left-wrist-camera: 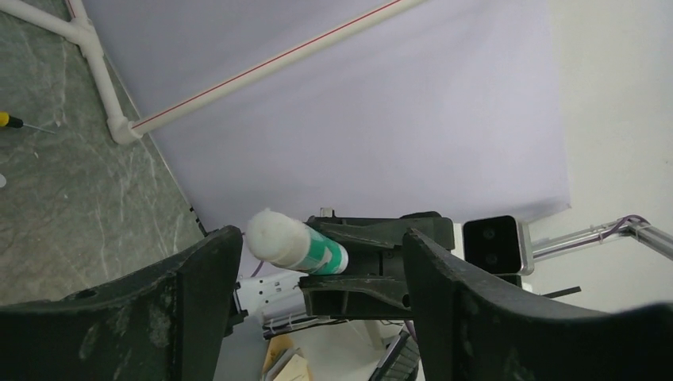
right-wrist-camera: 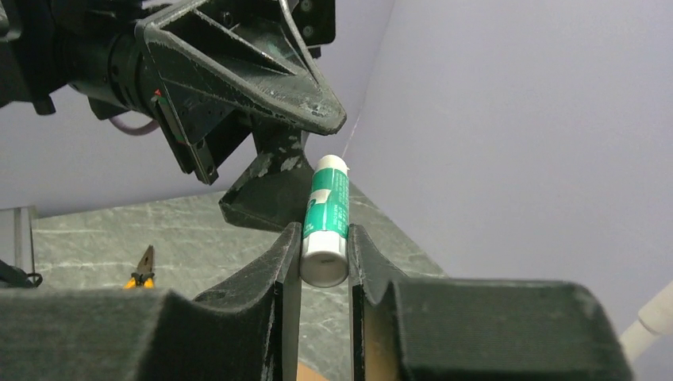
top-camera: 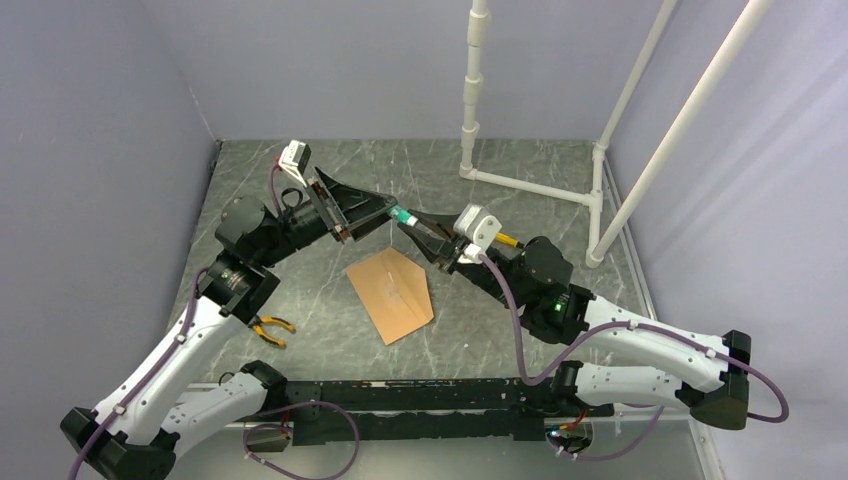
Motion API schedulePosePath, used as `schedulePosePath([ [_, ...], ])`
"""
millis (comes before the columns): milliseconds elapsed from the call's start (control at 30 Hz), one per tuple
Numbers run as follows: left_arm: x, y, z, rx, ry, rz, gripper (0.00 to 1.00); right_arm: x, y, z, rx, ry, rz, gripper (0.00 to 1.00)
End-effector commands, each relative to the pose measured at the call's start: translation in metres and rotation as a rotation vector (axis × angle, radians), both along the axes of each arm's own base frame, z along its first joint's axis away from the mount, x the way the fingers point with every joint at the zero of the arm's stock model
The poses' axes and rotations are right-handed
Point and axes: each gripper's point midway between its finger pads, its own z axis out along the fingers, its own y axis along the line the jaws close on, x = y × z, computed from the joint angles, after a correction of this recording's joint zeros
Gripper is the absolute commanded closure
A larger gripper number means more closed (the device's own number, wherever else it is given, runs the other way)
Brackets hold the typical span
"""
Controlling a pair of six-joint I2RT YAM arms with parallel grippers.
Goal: Place the letter into the envelope and seal it
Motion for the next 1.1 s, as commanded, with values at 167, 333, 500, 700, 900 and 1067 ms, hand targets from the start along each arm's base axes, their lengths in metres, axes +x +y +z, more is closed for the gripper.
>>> schedulePosePath([
  [167,-0.016,0.002,0.014,0.01,-0.035,-0.049,0.48,-0.009,-0.003,0.018,0.035,-0.017,0.042,1.0],
  [333,-0.018,-0.001,0.019,-0.03,-0.029,-0.08,0.59,-0.015,-0.006,0.023,0.054,-0.022,0.066,1.0],
  [500,-0.019,-0.004,0.021,-0.053,-0.009,-0.106,0.8,-0.018,-0.009,0.026,0.067,-0.031,0.075,1.0],
  [700,-0.019,-0.005,0.03,-0.09,-0.01,-0.127,0.98,-0.026,-0.011,0.039,0.114,-0.082,0.106,0.92],
  [900,-0.023,-0.007,0.044,-0.204,0.013,-0.189,0.97,-0.03,-0.004,0.06,0.192,-0.169,0.134,0.55],
  [1067,-0.028,-0.004,0.052,-0.255,0.023,-0.217,0.98,-0.034,0.005,0.073,0.23,-0.211,0.168,0.49],
])
